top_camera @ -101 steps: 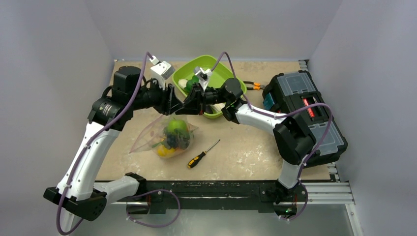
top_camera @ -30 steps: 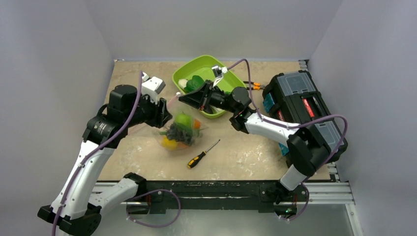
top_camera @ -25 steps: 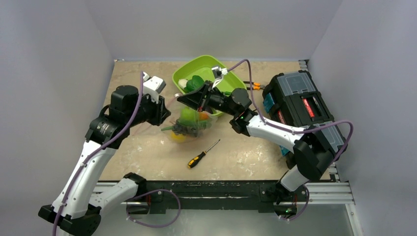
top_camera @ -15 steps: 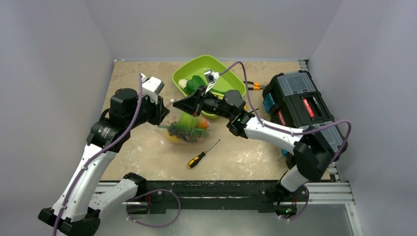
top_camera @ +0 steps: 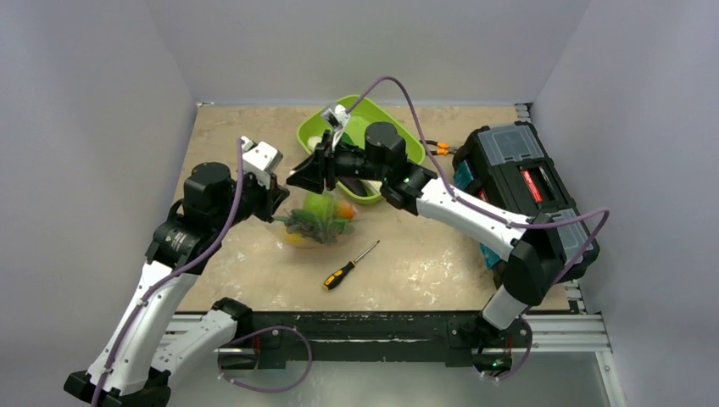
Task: Place the food in the zip-top bag and seal the zipper
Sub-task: Zip the zipper food storage bag at the center of the board.
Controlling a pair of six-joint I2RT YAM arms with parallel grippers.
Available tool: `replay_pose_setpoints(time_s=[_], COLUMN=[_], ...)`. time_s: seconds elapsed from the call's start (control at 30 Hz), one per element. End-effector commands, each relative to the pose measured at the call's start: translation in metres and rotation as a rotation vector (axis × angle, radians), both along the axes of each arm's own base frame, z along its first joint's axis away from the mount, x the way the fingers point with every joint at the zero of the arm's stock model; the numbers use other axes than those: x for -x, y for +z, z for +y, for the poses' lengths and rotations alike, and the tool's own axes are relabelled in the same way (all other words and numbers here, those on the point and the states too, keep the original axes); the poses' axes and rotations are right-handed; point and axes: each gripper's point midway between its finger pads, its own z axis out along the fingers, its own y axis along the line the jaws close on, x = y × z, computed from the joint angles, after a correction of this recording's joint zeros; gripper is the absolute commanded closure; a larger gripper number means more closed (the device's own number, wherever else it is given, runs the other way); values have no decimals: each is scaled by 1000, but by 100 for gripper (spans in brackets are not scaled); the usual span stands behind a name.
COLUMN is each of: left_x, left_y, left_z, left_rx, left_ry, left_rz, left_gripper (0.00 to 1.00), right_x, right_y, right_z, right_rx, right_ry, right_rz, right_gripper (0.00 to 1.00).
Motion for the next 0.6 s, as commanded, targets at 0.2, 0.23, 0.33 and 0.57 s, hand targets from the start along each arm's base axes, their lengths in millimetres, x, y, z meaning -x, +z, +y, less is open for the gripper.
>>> replay_pose_setpoints(time_s=[0.2,0.23,0.33,0.57], left_x=[11,12,11,11], left_y=[6,6,5,1], left_z=[-20,-20,-21,-24], left_rx=[76,95,134,170], left_ry=[-136,-134,-136,-143], left_rz=[-33,-23,7,63], left_gripper=[100,100,100,100], right_x=[2,7,13,20], right_y=[5,10,19,27], right_z=[-30,-30,-32,-35], right_rx=[287,269,252,245], right_ry=[61,87,114,148], right_rz=[-431,-450,-489,-540], right_gripper=[52,52,55,68])
